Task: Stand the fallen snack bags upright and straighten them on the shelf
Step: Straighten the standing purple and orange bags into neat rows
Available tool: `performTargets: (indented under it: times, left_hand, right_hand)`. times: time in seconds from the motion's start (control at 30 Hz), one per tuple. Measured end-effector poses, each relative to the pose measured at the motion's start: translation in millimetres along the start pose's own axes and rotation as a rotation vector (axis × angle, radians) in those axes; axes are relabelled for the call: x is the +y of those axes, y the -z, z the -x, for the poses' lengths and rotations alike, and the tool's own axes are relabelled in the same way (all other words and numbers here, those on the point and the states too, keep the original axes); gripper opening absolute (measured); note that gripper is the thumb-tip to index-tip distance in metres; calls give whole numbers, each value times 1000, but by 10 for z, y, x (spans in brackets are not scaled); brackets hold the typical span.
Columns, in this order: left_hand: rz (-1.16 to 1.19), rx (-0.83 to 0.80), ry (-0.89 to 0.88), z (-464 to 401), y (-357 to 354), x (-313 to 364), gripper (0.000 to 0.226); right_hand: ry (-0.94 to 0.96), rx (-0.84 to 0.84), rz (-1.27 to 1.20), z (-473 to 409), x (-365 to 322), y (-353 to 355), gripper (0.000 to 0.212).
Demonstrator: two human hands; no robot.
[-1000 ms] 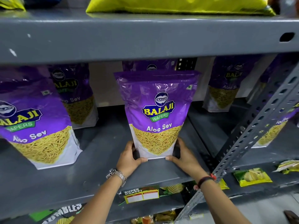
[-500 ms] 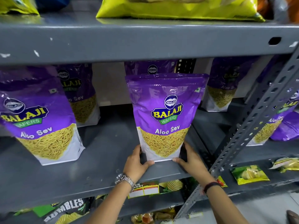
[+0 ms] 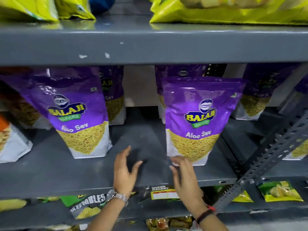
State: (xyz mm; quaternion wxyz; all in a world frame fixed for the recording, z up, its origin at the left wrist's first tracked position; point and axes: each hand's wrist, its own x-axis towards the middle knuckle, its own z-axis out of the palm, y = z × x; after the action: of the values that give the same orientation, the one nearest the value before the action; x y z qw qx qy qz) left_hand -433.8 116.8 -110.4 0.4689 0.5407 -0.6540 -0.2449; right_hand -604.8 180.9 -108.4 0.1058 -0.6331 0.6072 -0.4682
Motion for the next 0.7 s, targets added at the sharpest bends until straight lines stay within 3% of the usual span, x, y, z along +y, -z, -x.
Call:
performTargets:
  times: [0.03, 0.2, 0.27, 0.4, 0.43, 0.53, 0.7]
  left_hand:
    - [-28, 70, 10, -21, 181, -87, 52]
    - [-87, 308, 178, -230, 985, -547, 106]
    - [-117, 236, 241, -383, 1231, -732, 118]
    - [-167, -89, 245, -737, 1501, -1044, 147]
    - [-167, -156, 226, -824, 1533, -1109, 145]
    - [-155, -264, 211, -968, 1537, -1194, 113]
    - [-149, -231, 178, -912, 1471, -1257, 81]
  right_hand:
    - [-5, -63, -36, -75, -83, -155, 25]
    - [-184, -351, -118, -496, -416, -968, 51]
    - [-252, -436, -123, -657, -506, -1261, 69]
    - [-270, -541, -133, -932, -647, -1666, 98]
    - [-253, -547, -154, -981, -673, -1745, 97]
    - [-242, -514, -140, -1019, -722, -1892, 83]
    - [-308, -464, -194, -877, -736, -1868, 81]
